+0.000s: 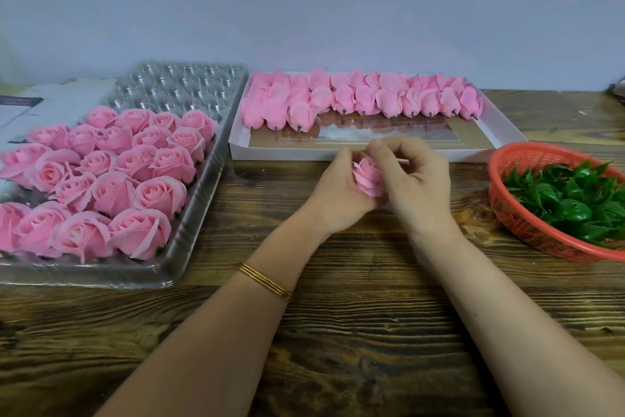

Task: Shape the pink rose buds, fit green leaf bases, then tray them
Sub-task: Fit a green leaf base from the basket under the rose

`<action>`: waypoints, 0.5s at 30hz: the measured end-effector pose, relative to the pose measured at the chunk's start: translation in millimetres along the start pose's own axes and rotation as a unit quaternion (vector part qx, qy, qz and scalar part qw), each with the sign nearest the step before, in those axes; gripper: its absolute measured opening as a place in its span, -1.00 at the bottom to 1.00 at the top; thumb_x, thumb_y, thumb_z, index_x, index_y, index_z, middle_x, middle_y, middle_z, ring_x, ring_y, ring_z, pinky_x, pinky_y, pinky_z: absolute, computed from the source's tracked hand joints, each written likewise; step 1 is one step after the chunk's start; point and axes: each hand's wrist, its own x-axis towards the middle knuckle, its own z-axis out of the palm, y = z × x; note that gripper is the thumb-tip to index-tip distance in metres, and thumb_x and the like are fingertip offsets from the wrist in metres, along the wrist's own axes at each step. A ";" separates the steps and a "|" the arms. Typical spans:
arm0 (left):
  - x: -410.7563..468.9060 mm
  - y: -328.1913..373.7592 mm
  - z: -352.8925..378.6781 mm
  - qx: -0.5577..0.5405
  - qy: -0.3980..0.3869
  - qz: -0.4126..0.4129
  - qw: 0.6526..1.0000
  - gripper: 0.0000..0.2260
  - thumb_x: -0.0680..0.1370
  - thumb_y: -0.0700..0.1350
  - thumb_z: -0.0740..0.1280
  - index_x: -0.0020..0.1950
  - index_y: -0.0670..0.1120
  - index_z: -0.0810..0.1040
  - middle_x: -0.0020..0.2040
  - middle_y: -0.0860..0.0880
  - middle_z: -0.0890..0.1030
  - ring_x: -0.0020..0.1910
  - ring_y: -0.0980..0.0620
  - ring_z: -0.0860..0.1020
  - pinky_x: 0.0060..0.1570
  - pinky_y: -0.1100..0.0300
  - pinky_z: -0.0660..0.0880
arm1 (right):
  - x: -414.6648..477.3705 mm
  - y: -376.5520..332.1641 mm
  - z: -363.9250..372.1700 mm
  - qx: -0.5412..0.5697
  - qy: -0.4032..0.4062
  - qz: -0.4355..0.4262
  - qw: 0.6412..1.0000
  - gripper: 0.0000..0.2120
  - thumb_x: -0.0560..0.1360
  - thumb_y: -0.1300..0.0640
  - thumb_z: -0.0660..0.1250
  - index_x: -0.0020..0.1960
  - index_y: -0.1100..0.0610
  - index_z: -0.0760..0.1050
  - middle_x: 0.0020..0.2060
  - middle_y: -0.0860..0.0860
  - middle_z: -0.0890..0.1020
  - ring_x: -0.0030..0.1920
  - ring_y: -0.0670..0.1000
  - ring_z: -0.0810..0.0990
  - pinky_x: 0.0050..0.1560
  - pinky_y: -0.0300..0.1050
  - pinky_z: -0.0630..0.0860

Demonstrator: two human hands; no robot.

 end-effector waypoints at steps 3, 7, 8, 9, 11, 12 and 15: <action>2.1 6.4 1.0 0.000 -0.030 0.008 1.000 -0.38 0.22 -0.19 0.49 0.25 -0.31 0.46 0.13 -0.27 0.62 0.16 -0.25 0.59 0.23 -0.22 0.47 | -0.4 2.4 4.0 -0.027 0.004 -0.013 1.000 -0.90 0.45 0.08 0.40 -0.24 -0.04 0.58 -0.22 0.06 0.67 -0.13 0.04 0.62 0.00 0.02 0.55; 2.5 6.4 2.6 0.011 -0.035 -0.004 0.999 -0.67 0.26 -0.19 0.39 -0.06 -0.32 0.44 -0.13 -0.14 0.58 -0.10 -0.06 0.56 -0.02 -0.01 0.47 | -0.4 5.7 7.0 -0.039 0.006 -0.022 0.999 -0.93 0.39 0.05 0.40 -0.26 0.01 0.59 -0.24 0.04 0.67 -0.15 0.04 0.64 -0.01 0.05 0.56; 1.1 7.1 2.8 0.014 -0.031 0.001 0.999 -0.73 0.25 -0.20 0.38 -0.13 -0.25 0.42 -0.21 -0.05 0.52 -0.18 0.03 0.50 -0.09 0.08 0.41 | -0.2 6.9 7.2 -0.041 0.005 -0.024 0.999 -0.93 0.38 0.06 0.41 -0.26 0.03 0.59 -0.24 0.05 0.68 -0.14 0.06 0.64 -0.02 0.06 0.56; -0.2 7.2 2.9 0.018 -0.029 0.006 0.999 -0.75 0.25 -0.19 0.37 -0.15 -0.22 0.41 -0.24 -0.01 0.49 -0.21 0.06 0.46 -0.12 0.11 0.38 | 0.0 8.1 7.6 -0.043 0.003 -0.026 0.999 -0.92 0.37 0.07 0.41 -0.26 0.06 0.60 -0.24 0.05 0.68 -0.14 0.06 0.64 -0.01 0.07 0.55; -1.4 8.1 2.8 0.024 -0.030 0.007 0.999 -0.70 0.28 -0.18 0.36 -0.09 -0.32 0.45 -0.19 -0.10 0.52 -0.15 0.01 0.48 -0.12 0.04 0.43 | 0.5 10.6 8.2 -0.044 -0.001 -0.028 0.999 -0.90 0.38 0.09 0.44 -0.24 0.12 0.63 -0.23 0.06 0.68 -0.13 0.06 0.64 0.00 0.07 0.55; -1.4 8.9 2.9 0.024 -0.030 0.008 0.999 -0.64 0.28 -0.17 0.36 -0.04 -0.38 0.46 -0.14 -0.18 0.55 -0.11 -0.03 0.51 -0.07 -0.05 0.47 | 0.4 11.6 8.7 -0.044 -0.004 -0.029 0.999 -0.90 0.38 0.10 0.45 -0.23 0.13 0.63 -0.22 0.06 0.68 -0.12 0.06 0.64 0.01 0.07 0.55; -2.0 11.0 2.7 0.027 -0.020 0.011 0.999 -0.53 0.29 -0.15 0.37 0.10 -0.41 0.47 0.04 -0.34 0.60 0.06 -0.24 0.60 0.11 -0.21 0.53 | -0.7 12.9 10.3 -0.047 -0.004 -0.037 0.998 -0.95 0.38 0.15 0.48 -0.22 0.12 0.63 -0.20 0.04 0.67 -0.10 0.06 0.63 0.03 0.07 0.55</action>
